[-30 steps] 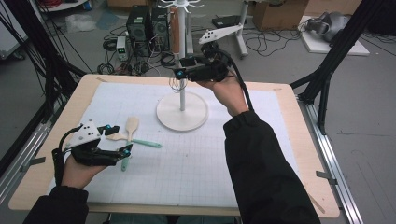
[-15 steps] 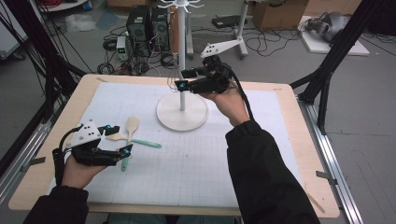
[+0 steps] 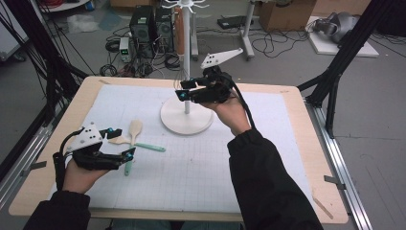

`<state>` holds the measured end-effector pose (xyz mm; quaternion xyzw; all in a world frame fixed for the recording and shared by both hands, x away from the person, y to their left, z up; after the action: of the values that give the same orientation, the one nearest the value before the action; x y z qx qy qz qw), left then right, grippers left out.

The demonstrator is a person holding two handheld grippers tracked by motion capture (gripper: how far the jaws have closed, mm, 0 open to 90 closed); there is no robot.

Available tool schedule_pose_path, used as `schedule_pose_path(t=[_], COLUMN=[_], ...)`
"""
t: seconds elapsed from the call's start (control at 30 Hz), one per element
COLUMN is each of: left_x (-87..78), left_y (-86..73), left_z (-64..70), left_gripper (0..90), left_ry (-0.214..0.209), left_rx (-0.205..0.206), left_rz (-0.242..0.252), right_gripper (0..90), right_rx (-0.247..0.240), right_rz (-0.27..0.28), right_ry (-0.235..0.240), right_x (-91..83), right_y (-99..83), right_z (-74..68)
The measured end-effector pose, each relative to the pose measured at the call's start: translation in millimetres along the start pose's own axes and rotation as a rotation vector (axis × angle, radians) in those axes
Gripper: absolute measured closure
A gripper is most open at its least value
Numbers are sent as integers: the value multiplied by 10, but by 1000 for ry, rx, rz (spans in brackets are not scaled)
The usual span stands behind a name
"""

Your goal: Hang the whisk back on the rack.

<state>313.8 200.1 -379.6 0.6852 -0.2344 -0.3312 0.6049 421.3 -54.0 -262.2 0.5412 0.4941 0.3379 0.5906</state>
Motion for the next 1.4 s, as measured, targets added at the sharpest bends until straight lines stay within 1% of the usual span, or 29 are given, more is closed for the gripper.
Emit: schedule_pose_path(t=[0.23,0.37,0.43,0.5,0.57,0.67,0.73,0.8,0.83,0.87,0.93,1.0,1.03,1.17,1.23,1.33,1.4], left_x=[-6,-12,-13,-12,-11,-11,-9,-9,-7,-6,-10,-9,-11,-10,-11,-12,-13], left_y=[-7,-11,-12,-13,-13,-13,-15,-17,-17,-14,-10,-6,-7,-9,-7,-2,-2], left_z=[-18,-25,-25,-25,-25,-25,-25,-24,-22,-19,-19,-20,-24,-25,-28,-27,-28], left_gripper=[208,209,209,209,209,209,209,209,209,209,209,209,209,209,209,209,209], left_ry=[7,9,8,9,9,8,8,9,7,8,7,8,6,5,5,7,4], left_rx=[-4,-5,-4,-2,0,-6,-7,-5,-4,-6,-6,-9,-5,-4,-7,-12,-6], left_rz=[-1,0,-2,-4,-3,-3,-3,-5,-3,-1,0,4,1,-2,2,9,5], right_gripper=[563,576,577,577,594,662,730,822,879,893,894,894,894,894,895,894,895], right_rx=[12,9,11,-1,5,7,5,-8,-13,-9,-21,-23,-33,-33,-20,-22,-33], right_rz=[-9,-13,-16,-18,-9,5,14,21,34,41,48,58,64,90,110,121,123], right_ry=[4,11,9,-5,-16,-30,-40,-44,-44,-40,-51,-50,-57,-67,-71,-78,-89], right_x=[5,33,52,61,49,7,-32,-72,-95,-119,-155,-191,-208,-269,-299,-337,-360], right_y=[-111,-165,-188,-198,-191,-152,-103,-35,10,58,168,292,353,558,646,760,847], right_z=[-16,-20,-23,-5,34,86,114,142,157,171,214,241,260,335,373,432,471])
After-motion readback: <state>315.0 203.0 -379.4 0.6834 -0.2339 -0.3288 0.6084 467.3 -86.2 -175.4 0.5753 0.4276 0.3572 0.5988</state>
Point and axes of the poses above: each handheld gripper's, and its own axes: x roughly forward along the jaws, y roughly out of its top, z roughly to its right, the point moved 6 cm from there along x, roughly forward along the jaws, and after that the axes turned 12 degrees about z, right-handed, at the moved point
